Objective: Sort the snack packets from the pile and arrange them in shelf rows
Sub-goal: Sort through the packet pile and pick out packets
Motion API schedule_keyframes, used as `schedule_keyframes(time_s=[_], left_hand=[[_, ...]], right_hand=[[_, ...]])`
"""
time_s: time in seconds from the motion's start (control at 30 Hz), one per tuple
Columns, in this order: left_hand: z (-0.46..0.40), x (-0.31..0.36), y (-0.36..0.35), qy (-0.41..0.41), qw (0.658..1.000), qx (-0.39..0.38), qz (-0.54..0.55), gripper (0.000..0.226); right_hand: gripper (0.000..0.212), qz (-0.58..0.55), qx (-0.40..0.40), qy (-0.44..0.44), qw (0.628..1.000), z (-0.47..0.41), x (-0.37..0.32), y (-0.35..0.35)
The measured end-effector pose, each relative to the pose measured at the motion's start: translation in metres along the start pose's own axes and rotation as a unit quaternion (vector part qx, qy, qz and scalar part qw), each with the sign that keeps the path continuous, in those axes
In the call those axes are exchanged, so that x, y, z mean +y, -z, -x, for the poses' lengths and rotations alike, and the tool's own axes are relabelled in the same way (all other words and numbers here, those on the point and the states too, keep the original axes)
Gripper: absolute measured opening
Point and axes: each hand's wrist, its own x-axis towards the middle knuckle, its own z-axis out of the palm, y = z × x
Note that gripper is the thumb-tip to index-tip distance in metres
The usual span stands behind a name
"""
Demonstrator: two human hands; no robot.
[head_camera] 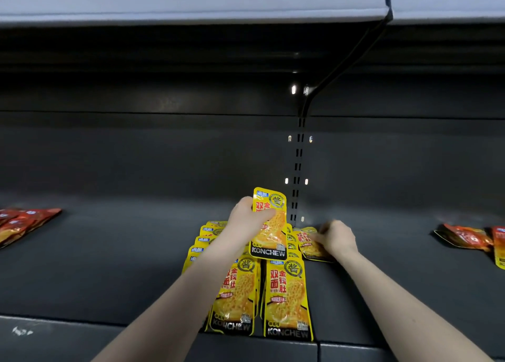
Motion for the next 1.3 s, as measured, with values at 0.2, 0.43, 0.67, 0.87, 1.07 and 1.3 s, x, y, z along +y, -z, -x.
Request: schedule_keyframes(time_s=[0.2, 0.43, 0.67, 0.87, 1.07, 1.3], left_hand=[[0.003, 0.001, -0.014, 0.008, 1.000, -0.029, -0.003, 0.028], [0.013, 0.007, -0.037, 0.021, 0.998, -0.049, -0.014, 0.030], [0.021, 0.022, -0.081, 0.031, 0.999, -0.014, -0.032, 0.023], [0.021, 0.022, -0.131, 0.067, 0.995, 0.039, -0.056, 0.023], [0.018, 0.006, -0.147, 0.091, 0.977, 0.089, -0.173, 0.015], [0.023, 0.002, -0.149, 0.054, 0.940, 0.089, -0.325, 0.039]], right_hand=[[0.033, 0.003, -0.006, 0.001, 1.000, 0.009, 0.002, 0.007], [0.014, -0.048, 0.004, -0.003, 0.999, 0.015, 0.040, 0.040], [0.010, -0.084, 0.017, 0.011, 0.996, -0.002, 0.090, 0.093], [0.006, -0.058, 0.005, 0.074, 0.996, -0.021, 0.128, 0.126], [0.019, -0.072, -0.015, 0.092, 0.993, -0.023, 0.148, 0.121], [0.018, -0.084, -0.031, 0.105, 0.990, -0.026, 0.151, 0.120]])
